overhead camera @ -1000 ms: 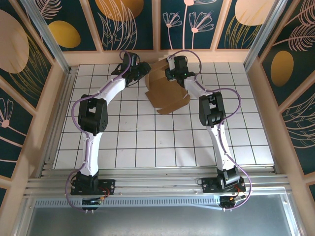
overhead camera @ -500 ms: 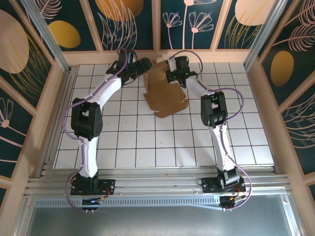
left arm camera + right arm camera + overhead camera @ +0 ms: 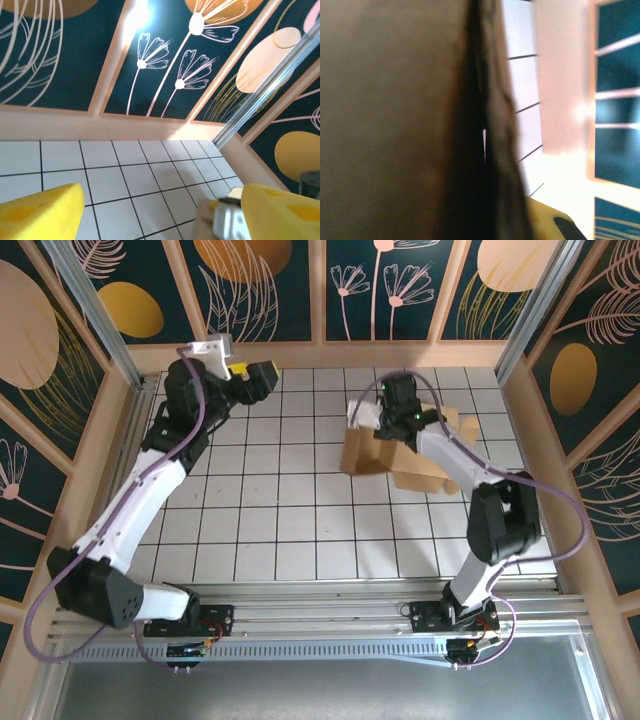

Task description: Fold the paper box

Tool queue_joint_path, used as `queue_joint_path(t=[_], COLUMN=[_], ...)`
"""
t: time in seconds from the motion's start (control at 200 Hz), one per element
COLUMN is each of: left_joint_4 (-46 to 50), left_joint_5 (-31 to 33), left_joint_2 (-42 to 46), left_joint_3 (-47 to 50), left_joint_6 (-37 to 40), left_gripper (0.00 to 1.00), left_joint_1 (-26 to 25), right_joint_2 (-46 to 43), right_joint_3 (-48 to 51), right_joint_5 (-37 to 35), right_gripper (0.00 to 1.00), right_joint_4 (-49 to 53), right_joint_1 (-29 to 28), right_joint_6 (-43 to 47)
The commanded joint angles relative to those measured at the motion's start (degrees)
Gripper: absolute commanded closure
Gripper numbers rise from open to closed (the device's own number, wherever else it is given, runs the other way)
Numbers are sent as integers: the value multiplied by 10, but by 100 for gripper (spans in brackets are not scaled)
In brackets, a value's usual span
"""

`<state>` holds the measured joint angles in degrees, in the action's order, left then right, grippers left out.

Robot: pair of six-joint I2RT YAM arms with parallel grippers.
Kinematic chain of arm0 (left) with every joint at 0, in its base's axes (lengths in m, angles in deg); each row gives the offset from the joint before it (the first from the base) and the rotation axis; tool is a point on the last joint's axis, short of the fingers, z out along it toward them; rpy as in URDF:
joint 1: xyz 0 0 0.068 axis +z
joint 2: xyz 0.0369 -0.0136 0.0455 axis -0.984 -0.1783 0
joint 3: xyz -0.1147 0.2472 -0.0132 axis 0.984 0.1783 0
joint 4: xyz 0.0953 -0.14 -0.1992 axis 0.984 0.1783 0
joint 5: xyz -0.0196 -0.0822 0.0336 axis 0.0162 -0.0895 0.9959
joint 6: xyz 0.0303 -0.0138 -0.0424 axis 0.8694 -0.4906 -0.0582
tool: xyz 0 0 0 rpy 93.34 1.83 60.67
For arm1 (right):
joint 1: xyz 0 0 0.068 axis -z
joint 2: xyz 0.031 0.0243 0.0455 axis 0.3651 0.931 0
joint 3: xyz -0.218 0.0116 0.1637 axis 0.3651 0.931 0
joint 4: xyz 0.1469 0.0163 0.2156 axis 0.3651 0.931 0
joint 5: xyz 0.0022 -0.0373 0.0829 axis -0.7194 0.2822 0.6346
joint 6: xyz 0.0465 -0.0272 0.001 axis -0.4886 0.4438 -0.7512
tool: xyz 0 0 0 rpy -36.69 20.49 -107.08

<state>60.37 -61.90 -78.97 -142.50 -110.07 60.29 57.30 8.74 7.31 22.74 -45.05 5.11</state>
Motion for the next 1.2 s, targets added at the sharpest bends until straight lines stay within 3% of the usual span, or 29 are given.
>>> queue_joint_path(t=[0.0, 0.12, 0.28, 0.43, 0.611, 0.731, 0.831, 0.891, 0.966, 1.031, 1.056, 1.091, 1.131, 1.191], left_joint_4=[-49, -74, -79, -100, -118, -112, -115, -112, -90, -59, -45, -23, -2, 15], left_joint_5=[26, 28, -14, -44, -52, -57, -64, -78, -110, -139, -145, -150, -156, -173], left_joint_2=[25, 45, 35, 23, 8, -10, -26, -43, -73, -102, -112, -125, -139, -157], left_joint_3=[66, 118, 136, 144, 146, 131, 122, 115, 96, 73, 63, 48, 33, 14], left_joint_6=[54, 48, 36, 8, -10, -9, -15, -22, -21, 8, 25, 53, 83, 112], left_gripper=[18, 18, 19, 19, 19, 19, 19, 20, 22, 23, 23, 23, 24, 24], left_joint_1=[0, 0, 0, 0, 0, 0, 0, 0, -3, -17, -28, -46, -67, -94], right_joint_2=[-18, -19, 23, 56, 36, 12, -7, -24, -42, -52, -53, -52, -53, -82], right_joint_3=[59, 155, 168, 105, 100, 99, 87, 52, -6, -57, -81, -119, -153, -117], right_joint_5=[-57, -92, -111, -104, -116, -118, -119, -102, -118, -198, -249, -292, -219, -52], right_gripper=[100, 100, 100, 75, 64, 49, 47, 47, 44, 38, 31, 29, 32, 33], right_joint_4=[42, -77, -138, -72, -45, -12, -2, 10, 0, 7, 34, 117, 232, 286], right_joint_1=[-18, -67, -117, -141, -135, -129, -132, -139, -139, -120, -108, -83, -30, 42], right_joint_6=[231, 278, 267, 196, 194, 181, 130, 25, -195, -441, -577, -764, -930, -1048])
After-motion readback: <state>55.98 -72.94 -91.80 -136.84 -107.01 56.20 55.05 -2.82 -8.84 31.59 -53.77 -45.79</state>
